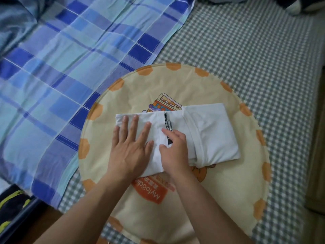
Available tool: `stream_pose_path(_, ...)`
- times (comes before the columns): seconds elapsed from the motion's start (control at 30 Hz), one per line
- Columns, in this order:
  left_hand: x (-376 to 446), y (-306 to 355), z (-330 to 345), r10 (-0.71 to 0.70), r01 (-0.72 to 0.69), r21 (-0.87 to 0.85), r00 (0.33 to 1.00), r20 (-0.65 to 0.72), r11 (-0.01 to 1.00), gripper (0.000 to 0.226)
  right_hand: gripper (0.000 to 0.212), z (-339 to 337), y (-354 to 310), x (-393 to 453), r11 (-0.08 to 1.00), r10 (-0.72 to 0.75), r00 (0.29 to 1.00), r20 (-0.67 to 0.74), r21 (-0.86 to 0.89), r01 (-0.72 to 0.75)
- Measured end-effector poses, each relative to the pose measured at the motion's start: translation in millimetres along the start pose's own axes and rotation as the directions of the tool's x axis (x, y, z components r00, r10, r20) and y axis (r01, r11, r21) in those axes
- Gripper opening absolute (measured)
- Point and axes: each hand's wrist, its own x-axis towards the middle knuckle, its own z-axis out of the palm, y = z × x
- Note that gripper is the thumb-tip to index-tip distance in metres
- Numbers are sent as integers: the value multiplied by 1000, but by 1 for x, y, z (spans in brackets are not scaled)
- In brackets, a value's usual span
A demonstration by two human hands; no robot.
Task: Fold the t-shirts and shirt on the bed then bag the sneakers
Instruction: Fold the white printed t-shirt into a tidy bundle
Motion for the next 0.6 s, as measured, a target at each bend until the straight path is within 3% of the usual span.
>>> stream_pose_path(0.17, -15, 17, -9, 33, -36, -25, 992, -120, 999, 59, 58, -8, 1, 4, 982, -167, 971, -169, -112, 149)
stream_pose_path(0.23, -11, 25, 1, 58, -58, 1, 995, -78, 998, 61, 55, -15, 6, 8, 968, -151, 986, -73, -211, 133)
stream_pose_path(0.3, -6, 25, 12, 87, -86, 25, 996, -22, 996, 65, 47, -30, 13, 6, 919, -202, 977, -63, -357, 167)
stream_pose_path(0.4, -5, 15, 22, 131, -131, 47, 991, 9, 990, 67, 37, -79, 28, 14, 846, -318, 907, -276, -514, 141)
stream_pose_path(0.47, -7, 11, 19, 168, -168, 56, 986, 4, 984, 67, 42, -121, 40, 29, 833, -202, 921, -332, -553, -17)
stream_pose_path(0.53, -6, 12, 8, 163, -160, 57, 986, -37, 985, 67, 53, -148, 51, 47, 832, -4, 965, -263, -536, -142)
stream_pose_path(0.6, 1, 11, -2, 113, -108, 59, 990, -90, 992, 67, 58, -155, 63, 58, 806, 24, 982, -185, -578, -129)
